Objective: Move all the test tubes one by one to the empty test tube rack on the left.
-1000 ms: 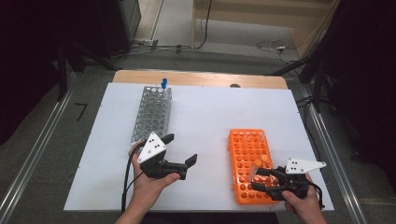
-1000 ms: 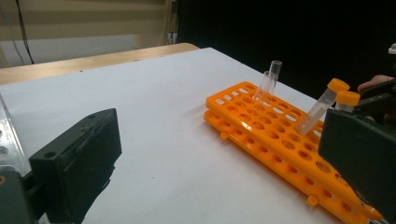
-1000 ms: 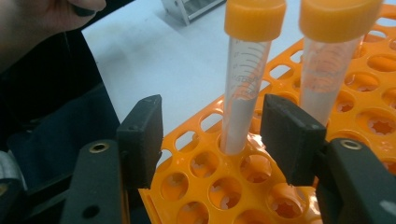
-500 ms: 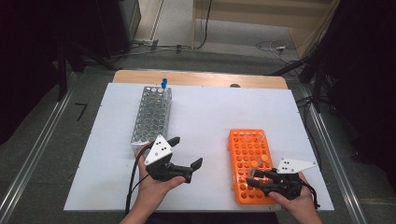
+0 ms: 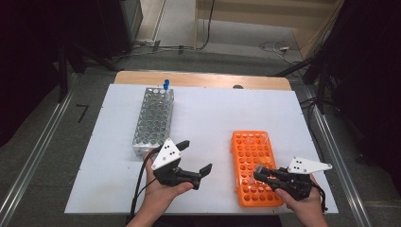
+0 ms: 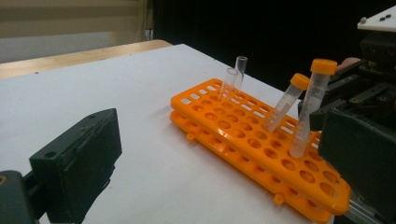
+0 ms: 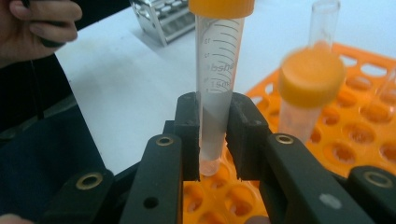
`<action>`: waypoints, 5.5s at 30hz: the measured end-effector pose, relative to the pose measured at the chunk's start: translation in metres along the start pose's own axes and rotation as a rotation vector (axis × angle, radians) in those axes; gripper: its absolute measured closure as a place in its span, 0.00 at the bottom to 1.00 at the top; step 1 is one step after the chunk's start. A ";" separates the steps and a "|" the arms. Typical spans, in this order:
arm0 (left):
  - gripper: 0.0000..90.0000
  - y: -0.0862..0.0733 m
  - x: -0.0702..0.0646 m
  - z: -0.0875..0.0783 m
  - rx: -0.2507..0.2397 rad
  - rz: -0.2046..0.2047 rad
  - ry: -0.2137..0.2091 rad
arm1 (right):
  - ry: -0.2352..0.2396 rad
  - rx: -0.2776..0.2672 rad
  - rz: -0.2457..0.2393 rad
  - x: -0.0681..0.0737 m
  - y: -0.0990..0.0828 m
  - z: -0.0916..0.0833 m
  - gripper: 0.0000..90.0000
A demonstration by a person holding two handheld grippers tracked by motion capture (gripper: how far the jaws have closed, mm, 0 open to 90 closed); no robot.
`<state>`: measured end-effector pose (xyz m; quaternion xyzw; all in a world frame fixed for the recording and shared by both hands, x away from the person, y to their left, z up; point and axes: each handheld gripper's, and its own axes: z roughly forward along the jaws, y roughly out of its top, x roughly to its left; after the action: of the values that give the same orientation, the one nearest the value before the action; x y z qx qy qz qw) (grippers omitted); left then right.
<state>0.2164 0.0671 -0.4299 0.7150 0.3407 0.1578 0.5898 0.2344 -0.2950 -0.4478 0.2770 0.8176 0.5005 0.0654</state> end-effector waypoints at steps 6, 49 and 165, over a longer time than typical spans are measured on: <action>0.03 0.003 -0.006 0.003 0.000 0.007 -0.045 | -0.004 -0.022 -0.001 0.010 0.012 0.007 0.81; 0.83 0.002 -0.036 0.037 0.079 0.030 -0.265 | 0.106 0.012 -0.073 0.051 0.027 0.049 0.80; 0.82 0.051 0.211 0.052 -0.022 -0.114 0.462 | 0.004 -0.100 0.049 -0.050 -0.027 -0.037 0.00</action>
<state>0.4162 0.1671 -0.4319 0.6327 0.5049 0.2875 0.5119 0.2518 -0.3590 -0.4613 0.2924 0.7846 0.5428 0.0655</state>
